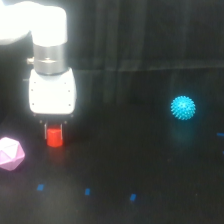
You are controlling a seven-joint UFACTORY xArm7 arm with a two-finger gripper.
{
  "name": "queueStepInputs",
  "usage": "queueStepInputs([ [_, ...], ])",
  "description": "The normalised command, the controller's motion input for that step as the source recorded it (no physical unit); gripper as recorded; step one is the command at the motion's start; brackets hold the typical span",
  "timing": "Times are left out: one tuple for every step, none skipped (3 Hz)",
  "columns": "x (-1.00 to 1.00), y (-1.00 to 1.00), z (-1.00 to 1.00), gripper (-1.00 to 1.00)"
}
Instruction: Pick up the red object from the table
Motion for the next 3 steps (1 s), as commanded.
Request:
queueStepInputs([
  [0.34,0.45,1.0,-0.92],
  [0.35,0.57,1.0,-1.0],
  [0.31,0.65,0.97,-1.0],
])
